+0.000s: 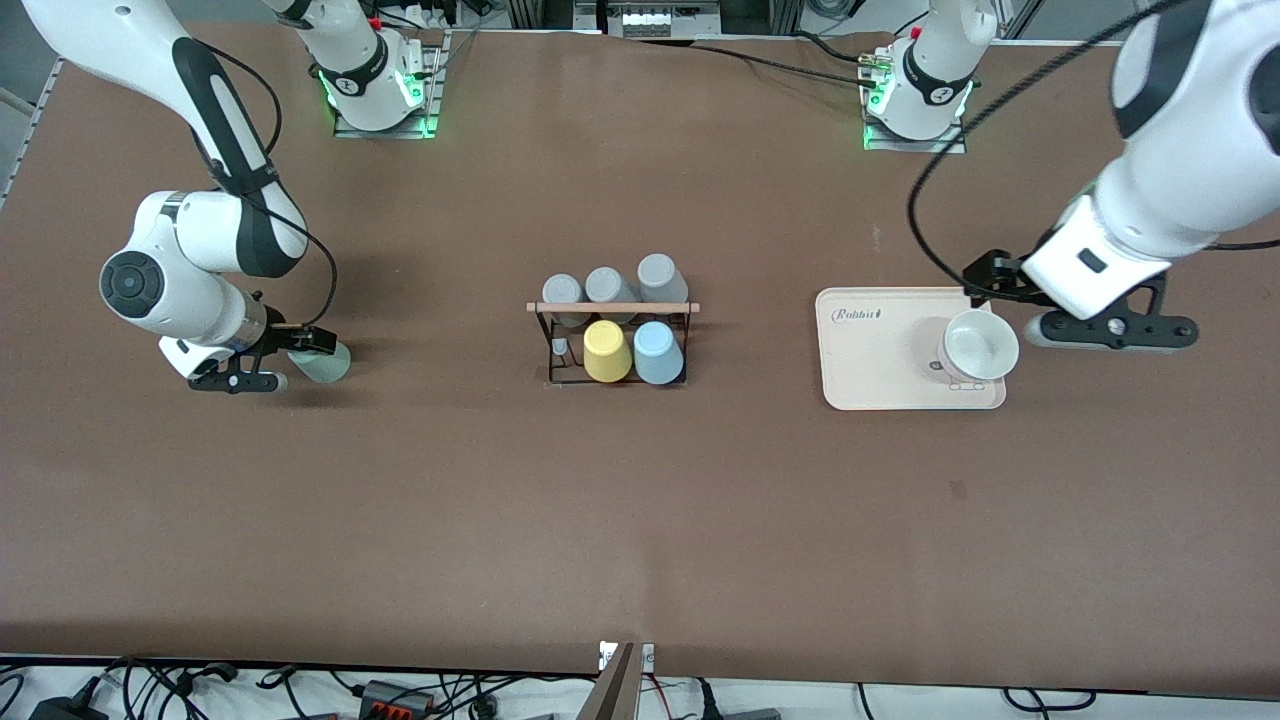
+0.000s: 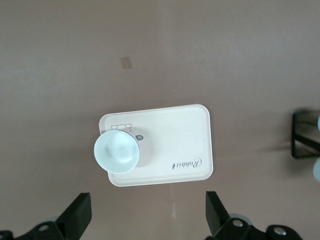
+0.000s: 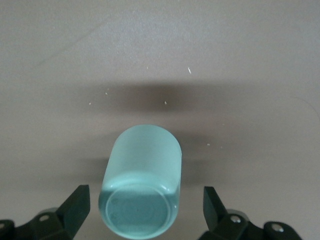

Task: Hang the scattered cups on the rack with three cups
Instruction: 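Grasp the mint cup with the right gripper while the left gripper returns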

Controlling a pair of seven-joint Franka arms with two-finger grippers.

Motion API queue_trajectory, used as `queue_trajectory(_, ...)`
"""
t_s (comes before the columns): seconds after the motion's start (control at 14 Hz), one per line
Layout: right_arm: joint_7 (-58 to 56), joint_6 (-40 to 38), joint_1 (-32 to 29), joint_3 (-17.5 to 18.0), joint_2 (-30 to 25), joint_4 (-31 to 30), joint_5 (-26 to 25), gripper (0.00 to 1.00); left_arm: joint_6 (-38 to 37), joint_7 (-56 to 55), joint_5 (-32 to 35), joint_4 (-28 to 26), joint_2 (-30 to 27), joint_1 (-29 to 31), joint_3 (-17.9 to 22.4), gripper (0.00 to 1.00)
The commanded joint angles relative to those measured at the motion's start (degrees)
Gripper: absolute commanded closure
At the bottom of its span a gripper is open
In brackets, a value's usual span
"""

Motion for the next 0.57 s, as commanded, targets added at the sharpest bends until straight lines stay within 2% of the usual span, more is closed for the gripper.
queue_trajectory(0.0,1.0,1.3,-0.6,0.5,0.1,-0.3,-0.4,0.00,0.0,8.6,-2.9,-1.9,-1.4,3.7,-0.9,0.00)
queue_trajectory(0.5,1.1,1.5,-0.4,0.7,1.2,-0.2,0.1,0.00,-5.6,2.5,-1.9,1.5,-0.7,3.2,-1.0,0.00)
